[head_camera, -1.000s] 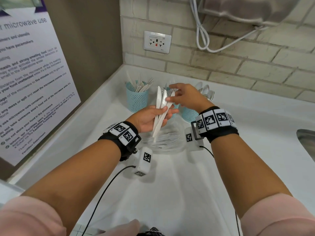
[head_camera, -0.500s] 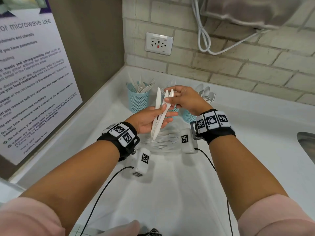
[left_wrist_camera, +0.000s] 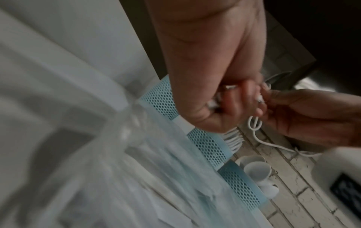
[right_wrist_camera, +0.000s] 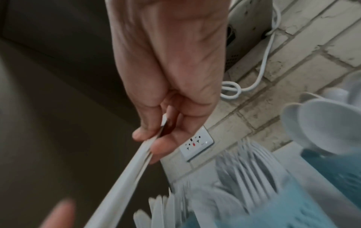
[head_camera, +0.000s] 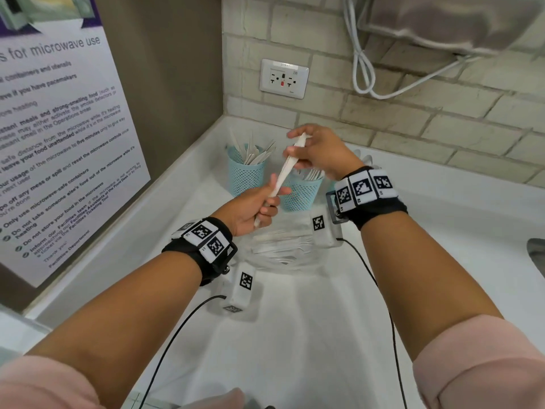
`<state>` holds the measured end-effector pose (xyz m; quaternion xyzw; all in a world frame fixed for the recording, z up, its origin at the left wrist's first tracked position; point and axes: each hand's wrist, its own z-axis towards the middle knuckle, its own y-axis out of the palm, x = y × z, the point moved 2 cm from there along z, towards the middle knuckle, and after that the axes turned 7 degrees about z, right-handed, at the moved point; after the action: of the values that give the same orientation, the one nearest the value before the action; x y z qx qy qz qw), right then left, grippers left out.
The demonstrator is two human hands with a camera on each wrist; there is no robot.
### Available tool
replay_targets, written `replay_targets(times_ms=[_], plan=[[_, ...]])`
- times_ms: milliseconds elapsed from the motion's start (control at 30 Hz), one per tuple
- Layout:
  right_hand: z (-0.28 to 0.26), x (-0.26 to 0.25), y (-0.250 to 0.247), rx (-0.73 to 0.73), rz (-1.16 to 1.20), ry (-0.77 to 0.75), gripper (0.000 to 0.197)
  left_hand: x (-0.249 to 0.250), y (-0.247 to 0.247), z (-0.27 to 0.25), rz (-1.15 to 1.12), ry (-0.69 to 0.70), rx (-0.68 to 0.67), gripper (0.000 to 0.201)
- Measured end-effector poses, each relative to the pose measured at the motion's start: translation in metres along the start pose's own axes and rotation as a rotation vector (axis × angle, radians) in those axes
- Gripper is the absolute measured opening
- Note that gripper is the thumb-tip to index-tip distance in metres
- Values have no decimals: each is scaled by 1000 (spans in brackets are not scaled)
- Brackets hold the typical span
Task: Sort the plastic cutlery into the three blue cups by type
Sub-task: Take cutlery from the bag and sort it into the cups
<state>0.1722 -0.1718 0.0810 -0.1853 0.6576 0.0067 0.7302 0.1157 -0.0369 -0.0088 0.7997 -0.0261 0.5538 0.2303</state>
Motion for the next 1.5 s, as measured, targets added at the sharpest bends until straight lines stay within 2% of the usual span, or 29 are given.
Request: replay_targets(times_ms=[67,133,200,233,267,367,467,567,667,800,867,1033,1200,1267,1367,1400,1467,1500], plan=[[12,-14,-11,139,12,-68,21,0,-14,2,-69,25,123,55],[23,-28,-18,291,54,-152,25,-1,-27,3,-15,48,329,53],[31,-38,-16,420,75,-237,28,-4,-38,3,313,81,530,36],[35,-41,-12,459,79,-276,28,-5,-43,3,518,103,576,26],[39,-42,-6,483,75,-308,27,-7,-45,3,697,114,576,20],[48,-36,16,519,-11,-368,20,-13,-47,-1,1010,70,437,31],[57,-23,38,457,-103,-370,9,-11,-44,-6,1131,48,302,23],[62,-9,58,344,-260,-375,17,-12,-42,-8,1193,46,209,23],[65,5,74,199,-488,-373,24,-14,-42,-9,1187,25,218,26],[64,22,90,71,-950,-288,34,-18,-42,-7,1102,-2,260,28],[62,29,94,4,-1047,-252,39,-19,-42,-7,1072,-8,268,30],[56,25,87,-110,-1063,-155,35,-19,-42,-7,1031,5,288,35],[33,-8,54,48,-776,-134,30,-22,-38,-7,1083,8,308,28],[17,-15,38,-13,-714,-38,25,-23,-34,-6,1155,0,352,24],[-7,-1,23,-261,-931,249,23,-23,-21,-8,1476,80,529,21],[-13,10,20,-318,-997,340,24,-23,-14,-8,1575,138,542,21],[-23,31,15,-357,-1063,466,30,-28,-2,-6,1626,215,440,21],[-28,40,13,-367,-1067,505,31,-31,3,-4,1602,203,366,21]])
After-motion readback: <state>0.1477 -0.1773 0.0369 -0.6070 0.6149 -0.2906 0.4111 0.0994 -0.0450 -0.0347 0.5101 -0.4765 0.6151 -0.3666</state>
